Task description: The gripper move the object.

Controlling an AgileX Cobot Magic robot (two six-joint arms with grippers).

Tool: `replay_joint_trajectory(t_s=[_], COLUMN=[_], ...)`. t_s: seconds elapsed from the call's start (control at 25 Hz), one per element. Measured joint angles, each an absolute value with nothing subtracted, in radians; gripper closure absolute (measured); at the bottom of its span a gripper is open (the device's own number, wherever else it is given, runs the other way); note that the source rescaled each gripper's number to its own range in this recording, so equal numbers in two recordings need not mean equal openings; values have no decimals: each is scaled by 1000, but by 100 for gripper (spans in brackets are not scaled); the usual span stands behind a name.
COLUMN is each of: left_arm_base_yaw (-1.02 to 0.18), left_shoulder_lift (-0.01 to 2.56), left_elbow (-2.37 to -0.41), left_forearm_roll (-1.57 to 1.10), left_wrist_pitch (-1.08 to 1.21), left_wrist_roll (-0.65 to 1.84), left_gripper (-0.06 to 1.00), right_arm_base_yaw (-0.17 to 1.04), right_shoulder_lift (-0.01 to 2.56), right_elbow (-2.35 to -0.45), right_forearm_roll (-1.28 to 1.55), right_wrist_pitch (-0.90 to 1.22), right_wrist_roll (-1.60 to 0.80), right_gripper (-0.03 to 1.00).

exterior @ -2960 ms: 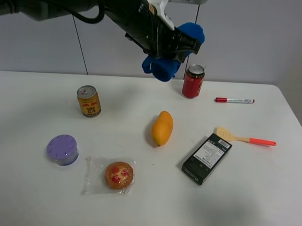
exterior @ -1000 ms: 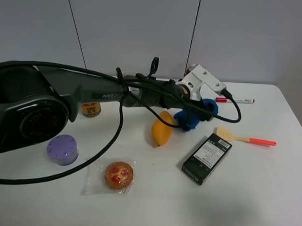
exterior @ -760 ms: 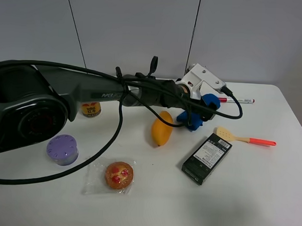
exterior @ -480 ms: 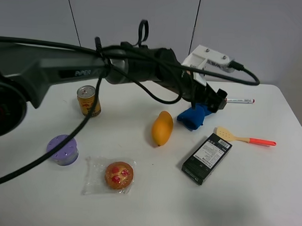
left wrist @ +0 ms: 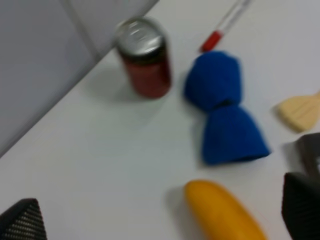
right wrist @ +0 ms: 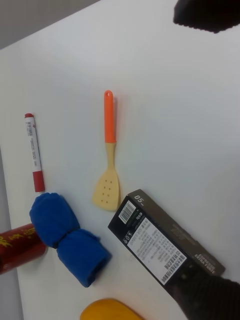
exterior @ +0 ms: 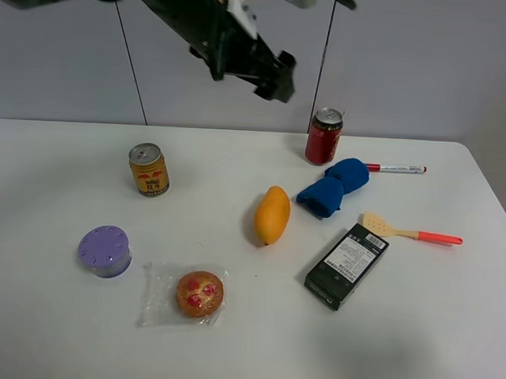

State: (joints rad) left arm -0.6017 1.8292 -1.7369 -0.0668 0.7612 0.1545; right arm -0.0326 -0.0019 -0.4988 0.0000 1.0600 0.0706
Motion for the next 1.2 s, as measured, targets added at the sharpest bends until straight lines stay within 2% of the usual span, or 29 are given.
replay_joint_trajectory(t_s=[0.24, 0.4, 0.72, 0.88, 1.2], left_arm_base_yaw=[-360, -203, -6, 62, 75], left_shoulder_lift=[1696, 1584, 1174, 931, 455], left_elbow=[-1737, -1720, -1389, -1203, -970], left_forearm_roll=[42, 49, 59, 64, 40], left_wrist_pitch=[936, 989, 995, 990, 980], left_wrist_roll=[109, 109, 115, 114, 47], left_gripper=[1, -4, -5, -5, -5], right_arm_base_yaw=[-33, -33, -33, -33, -33], right_shoulder_lift=[-2, -2, -2, -2, -2], right_elbow=[-499, -499, -499, -499, -499], right_forearm_roll=[0, 0, 0, 0, 0], right_wrist_pitch=[1060, 1060, 1060, 1060, 1060], right_wrist_roll=[71, 71, 71, 71, 71], right_gripper=[-3, -3, -3, -3, -3])
